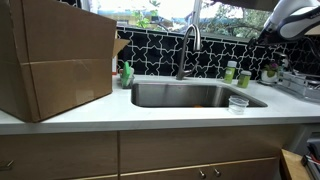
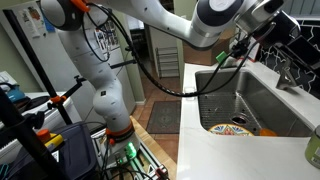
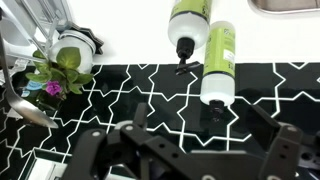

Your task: Put the bottle upright

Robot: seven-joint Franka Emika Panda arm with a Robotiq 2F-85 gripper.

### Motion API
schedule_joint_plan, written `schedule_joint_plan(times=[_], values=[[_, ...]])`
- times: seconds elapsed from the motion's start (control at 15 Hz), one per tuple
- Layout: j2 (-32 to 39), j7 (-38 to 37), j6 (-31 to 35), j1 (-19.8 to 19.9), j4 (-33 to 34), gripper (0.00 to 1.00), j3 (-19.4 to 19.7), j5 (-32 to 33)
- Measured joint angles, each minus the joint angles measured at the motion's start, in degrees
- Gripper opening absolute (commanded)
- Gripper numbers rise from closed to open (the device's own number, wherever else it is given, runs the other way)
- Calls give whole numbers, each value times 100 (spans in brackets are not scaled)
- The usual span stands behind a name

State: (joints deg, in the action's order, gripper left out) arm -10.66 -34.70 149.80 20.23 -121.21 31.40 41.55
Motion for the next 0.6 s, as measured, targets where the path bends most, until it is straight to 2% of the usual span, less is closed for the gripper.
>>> schedule_joint_plan(times=[0.4, 0.6], values=[[-39, 568, -1119, 316, 450, 100, -415, -1630], [-39, 569, -1254, 411, 634, 100, -454, -2012]])
